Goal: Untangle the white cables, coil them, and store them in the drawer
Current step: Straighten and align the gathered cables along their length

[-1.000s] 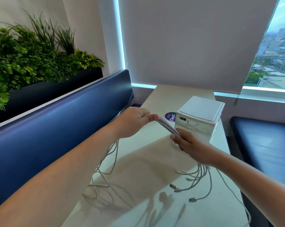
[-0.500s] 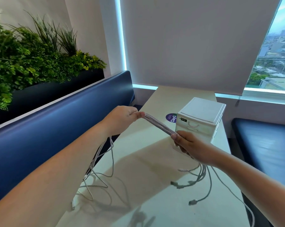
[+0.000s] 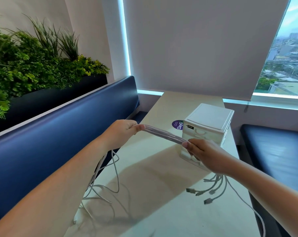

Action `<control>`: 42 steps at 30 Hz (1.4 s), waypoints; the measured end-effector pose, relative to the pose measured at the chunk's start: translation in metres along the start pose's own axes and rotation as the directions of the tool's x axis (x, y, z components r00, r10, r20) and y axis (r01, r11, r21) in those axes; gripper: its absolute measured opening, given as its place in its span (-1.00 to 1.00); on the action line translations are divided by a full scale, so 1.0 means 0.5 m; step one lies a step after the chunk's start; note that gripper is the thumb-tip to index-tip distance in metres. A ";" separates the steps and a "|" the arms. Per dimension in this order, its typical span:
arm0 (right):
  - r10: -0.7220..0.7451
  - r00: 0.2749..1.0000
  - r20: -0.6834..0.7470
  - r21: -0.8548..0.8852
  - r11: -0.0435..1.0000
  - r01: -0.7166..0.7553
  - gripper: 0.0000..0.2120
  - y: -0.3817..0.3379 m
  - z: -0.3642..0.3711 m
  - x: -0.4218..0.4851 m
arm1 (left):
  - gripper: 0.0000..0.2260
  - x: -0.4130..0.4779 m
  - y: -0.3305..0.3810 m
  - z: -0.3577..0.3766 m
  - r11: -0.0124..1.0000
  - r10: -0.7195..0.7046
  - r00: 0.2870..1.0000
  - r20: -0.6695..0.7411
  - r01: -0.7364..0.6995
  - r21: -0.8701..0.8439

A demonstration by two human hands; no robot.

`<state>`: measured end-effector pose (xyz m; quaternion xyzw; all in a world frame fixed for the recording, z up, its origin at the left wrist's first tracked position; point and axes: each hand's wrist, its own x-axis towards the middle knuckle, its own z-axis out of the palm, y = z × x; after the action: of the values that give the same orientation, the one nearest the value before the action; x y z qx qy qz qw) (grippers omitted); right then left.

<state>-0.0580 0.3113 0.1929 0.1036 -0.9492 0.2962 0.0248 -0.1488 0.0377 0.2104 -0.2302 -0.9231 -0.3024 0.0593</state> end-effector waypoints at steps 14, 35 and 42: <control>-0.048 0.995 -0.087 -0.046 0.998 0.044 -0.58 -0.005 -0.025 0.014 | -0.54 -0.008 -0.020 0.005 0.975 -0.112 0.957 0.267 0.157 -0.156; -0.065 0.987 0.150 0.046 0.997 0.059 -0.59 -0.033 -0.017 0.031 | -0.69 -0.008 0.156 0.073 0.991 0.128 0.914 0.386 -0.100 -0.091; -0.089 0.944 0.318 0.370 0.928 -0.036 -0.39 -0.019 -0.009 0.031 | -0.50 -0.007 0.161 0.075 0.997 0.078 0.919 0.386 -0.064 -0.049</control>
<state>-0.0714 0.3034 0.2038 0.1673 -0.8654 0.4480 -0.1498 -0.1074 0.1152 0.2219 -0.3199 -0.9020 -0.2651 -0.1173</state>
